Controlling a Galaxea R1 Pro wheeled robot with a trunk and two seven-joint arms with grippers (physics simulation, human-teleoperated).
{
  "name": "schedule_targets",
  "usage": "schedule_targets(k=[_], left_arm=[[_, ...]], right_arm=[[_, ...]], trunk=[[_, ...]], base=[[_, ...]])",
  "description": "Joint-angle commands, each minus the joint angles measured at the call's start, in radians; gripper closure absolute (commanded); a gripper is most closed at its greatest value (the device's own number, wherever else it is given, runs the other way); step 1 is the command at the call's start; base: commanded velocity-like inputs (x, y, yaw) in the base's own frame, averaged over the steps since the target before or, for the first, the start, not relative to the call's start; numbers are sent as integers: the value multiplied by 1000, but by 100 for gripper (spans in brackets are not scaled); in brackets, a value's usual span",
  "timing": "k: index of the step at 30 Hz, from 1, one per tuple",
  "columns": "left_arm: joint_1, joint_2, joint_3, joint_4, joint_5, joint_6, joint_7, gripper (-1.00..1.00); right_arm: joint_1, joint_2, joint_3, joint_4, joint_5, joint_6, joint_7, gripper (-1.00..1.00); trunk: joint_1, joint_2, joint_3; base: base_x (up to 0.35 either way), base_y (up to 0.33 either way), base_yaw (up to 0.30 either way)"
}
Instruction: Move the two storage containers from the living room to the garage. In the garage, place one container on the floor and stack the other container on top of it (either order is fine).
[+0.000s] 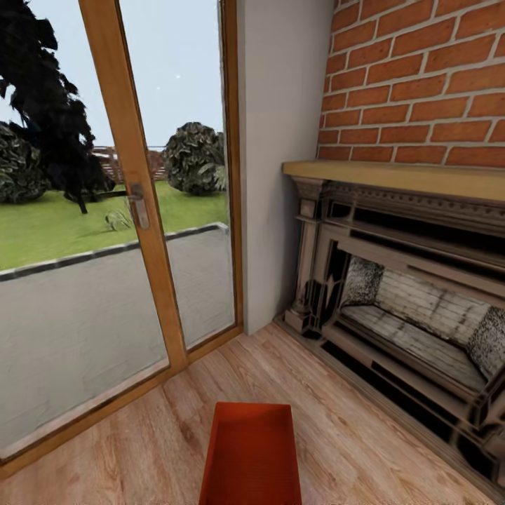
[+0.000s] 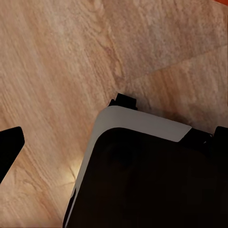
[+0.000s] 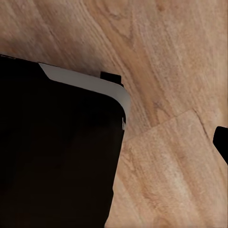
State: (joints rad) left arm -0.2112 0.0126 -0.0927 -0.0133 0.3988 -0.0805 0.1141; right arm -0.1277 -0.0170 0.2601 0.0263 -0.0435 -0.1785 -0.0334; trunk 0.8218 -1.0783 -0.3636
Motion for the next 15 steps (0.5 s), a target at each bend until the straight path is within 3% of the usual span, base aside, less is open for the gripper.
schedule_targets(k=[1,15], left_arm=[[-1,0,-9,0,8,-2,3,-100],[-1,0,-9,0,8,-2,3,-100]], right_arm=[[-1,1,10,3,-4,-4,-2,-100],[-1,2,19,3,2,2,-1,-100]], trunk=[[0,-1,-3],[0,-1,-25]], base=[[0,0,0],[0,0,0]])
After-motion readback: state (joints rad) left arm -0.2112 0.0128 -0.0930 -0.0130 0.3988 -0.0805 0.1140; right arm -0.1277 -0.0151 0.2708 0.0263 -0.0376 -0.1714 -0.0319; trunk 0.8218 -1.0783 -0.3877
